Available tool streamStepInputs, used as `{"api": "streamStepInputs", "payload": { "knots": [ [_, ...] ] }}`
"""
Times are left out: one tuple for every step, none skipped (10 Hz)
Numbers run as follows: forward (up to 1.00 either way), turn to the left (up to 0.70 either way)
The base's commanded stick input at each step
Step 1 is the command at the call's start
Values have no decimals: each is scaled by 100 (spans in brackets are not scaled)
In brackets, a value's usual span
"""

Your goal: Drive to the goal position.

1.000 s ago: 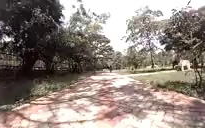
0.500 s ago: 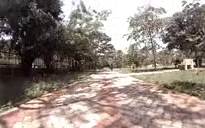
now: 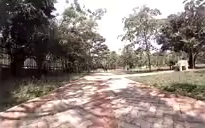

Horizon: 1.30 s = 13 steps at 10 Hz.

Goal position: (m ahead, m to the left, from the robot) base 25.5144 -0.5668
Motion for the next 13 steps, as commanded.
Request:
{"api": "streamStepInputs", "payload": {
  "knots": [
    [70,0],
    [70,0],
    [70,0],
    [70,0],
    [70,0],
    [70,0],
    [70,0],
    [70,0],
    [70,0],
    [70,0],
    [70,0],
    [70,0],
    [70,0]
  ]
}}
